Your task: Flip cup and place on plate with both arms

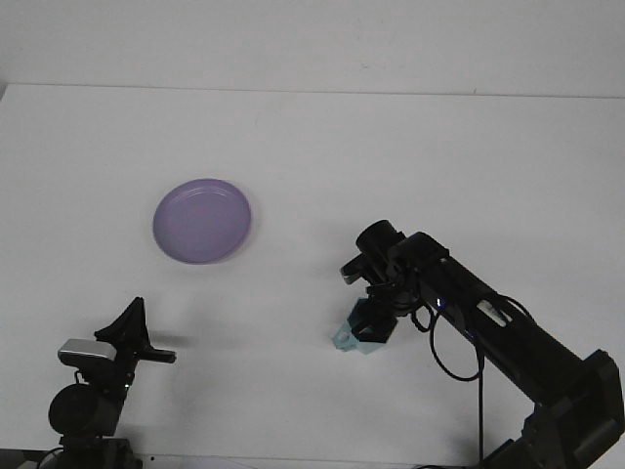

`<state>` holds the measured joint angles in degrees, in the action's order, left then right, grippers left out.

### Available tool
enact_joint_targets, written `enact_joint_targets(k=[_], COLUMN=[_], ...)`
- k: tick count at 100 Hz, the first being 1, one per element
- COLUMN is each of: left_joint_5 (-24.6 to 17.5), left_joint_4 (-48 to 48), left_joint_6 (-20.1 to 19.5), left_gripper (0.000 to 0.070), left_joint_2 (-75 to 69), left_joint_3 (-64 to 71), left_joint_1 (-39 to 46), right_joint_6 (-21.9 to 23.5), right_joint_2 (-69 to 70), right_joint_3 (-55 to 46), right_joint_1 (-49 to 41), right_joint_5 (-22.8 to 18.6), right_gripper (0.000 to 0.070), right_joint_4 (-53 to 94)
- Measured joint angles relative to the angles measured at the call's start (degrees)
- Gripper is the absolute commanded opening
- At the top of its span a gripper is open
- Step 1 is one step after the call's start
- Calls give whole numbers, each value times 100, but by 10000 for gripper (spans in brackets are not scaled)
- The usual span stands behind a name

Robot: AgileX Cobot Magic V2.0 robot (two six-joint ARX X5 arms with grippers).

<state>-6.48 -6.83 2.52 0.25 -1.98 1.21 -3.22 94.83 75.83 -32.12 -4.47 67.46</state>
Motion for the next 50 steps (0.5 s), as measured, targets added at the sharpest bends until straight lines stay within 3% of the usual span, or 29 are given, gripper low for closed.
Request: enact_joint_targets(k=[17,41,50], left_joint_5=[0,-2,-153], left_joint_4=[-7,-2,66], left_joint_6=[367,1635,1908], left_gripper=[12,12,12], left_joint_2=[0,0,28], left_joint_3=[0,-9,-111], left_joint_1=[0,0,0], right_joint_6=[-103,-125,-122], right_joint_2=[-166,-1690,-2334], right_joint_3=[308,420,358], right_joint_1=[140,791,1185], right_joint_5=[-2,-66,-264], right_gripper=[353,351,351], right_joint_4=[190,-455,-957])
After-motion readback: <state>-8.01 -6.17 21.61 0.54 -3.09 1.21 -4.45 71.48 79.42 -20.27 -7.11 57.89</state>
